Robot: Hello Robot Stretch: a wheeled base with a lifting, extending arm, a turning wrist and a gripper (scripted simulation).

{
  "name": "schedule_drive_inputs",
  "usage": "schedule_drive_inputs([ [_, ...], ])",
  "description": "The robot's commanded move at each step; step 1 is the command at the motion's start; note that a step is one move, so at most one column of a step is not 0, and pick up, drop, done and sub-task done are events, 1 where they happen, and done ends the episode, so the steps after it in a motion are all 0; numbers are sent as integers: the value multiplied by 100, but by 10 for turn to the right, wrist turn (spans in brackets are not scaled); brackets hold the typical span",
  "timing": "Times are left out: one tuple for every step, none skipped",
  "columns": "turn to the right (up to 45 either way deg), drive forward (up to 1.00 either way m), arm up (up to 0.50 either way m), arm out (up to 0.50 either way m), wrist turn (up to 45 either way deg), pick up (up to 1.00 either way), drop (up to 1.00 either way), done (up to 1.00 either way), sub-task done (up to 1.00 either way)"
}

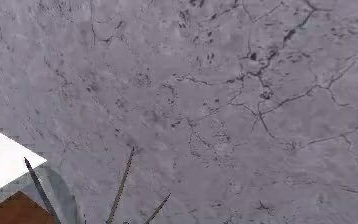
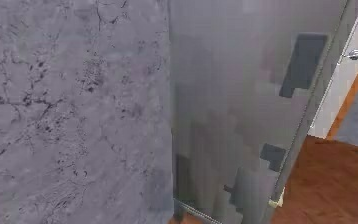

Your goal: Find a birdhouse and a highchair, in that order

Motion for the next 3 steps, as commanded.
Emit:
schedule_drive_inputs([
  [450,0,0,0,0,0,0,0,0],
  [450,0,0,0,0,0,0,0,0],
  [450,0,0,0,0,0,0,0,0],
])
